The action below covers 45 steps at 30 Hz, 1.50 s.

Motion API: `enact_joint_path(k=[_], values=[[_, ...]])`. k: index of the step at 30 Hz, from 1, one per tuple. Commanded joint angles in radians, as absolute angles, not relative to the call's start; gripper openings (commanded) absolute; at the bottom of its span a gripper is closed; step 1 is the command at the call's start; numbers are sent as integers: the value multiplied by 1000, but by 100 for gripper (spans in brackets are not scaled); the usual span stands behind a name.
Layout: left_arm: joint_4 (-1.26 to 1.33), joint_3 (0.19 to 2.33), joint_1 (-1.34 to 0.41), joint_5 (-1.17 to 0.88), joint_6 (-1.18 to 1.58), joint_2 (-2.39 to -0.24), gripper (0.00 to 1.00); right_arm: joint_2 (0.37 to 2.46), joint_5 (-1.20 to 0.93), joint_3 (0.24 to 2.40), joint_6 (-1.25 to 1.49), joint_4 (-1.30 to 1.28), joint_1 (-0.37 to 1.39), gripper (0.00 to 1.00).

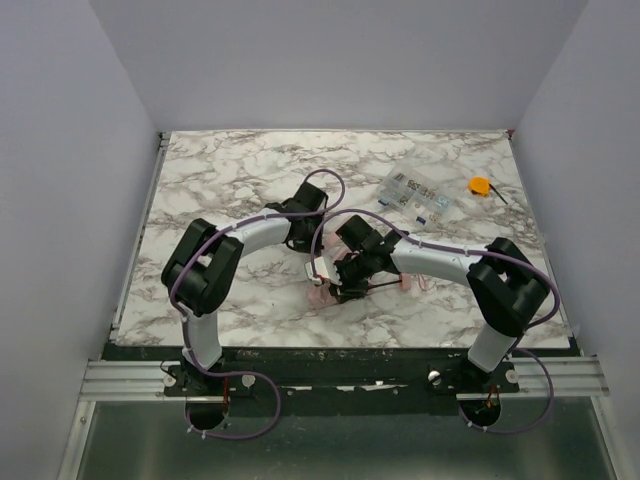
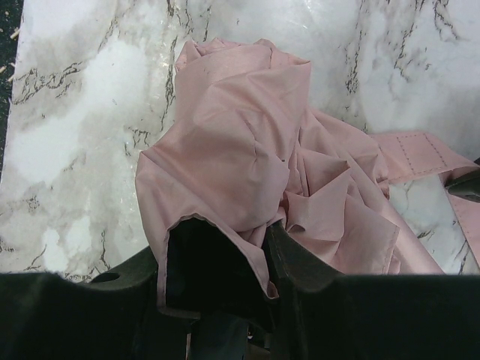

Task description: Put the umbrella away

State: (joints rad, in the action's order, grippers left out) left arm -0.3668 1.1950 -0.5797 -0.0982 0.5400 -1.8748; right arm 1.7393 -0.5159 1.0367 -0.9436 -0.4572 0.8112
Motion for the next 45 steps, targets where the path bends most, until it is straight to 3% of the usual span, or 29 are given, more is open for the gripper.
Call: enact_joint_path(k=[1, 9, 19, 30, 39, 45], values=[[-421, 1230, -598, -63, 474, -1883, 0, 1830, -379, 956, -950, -616, 795, 5], [-498, 1533, -656, -83, 510, -1976, 0, 1732, -365, 962, -952, -541, 861, 4], [-513, 1608, -657, -97, 559, -2061, 0, 1754, -364, 966, -937, -504, 870, 3], [-427, 1527, -657, -61, 677, -1927, 0, 1669, -500, 1011, -881, -489, 870, 2], [-442, 1378, -643, -26, 694, -1947, 0, 1563, -320, 965, -861, -372, 862, 2], [-429, 1334, -636, -20, 685, -1975, 0, 1526, -380, 970, -850, -372, 864, 2]])
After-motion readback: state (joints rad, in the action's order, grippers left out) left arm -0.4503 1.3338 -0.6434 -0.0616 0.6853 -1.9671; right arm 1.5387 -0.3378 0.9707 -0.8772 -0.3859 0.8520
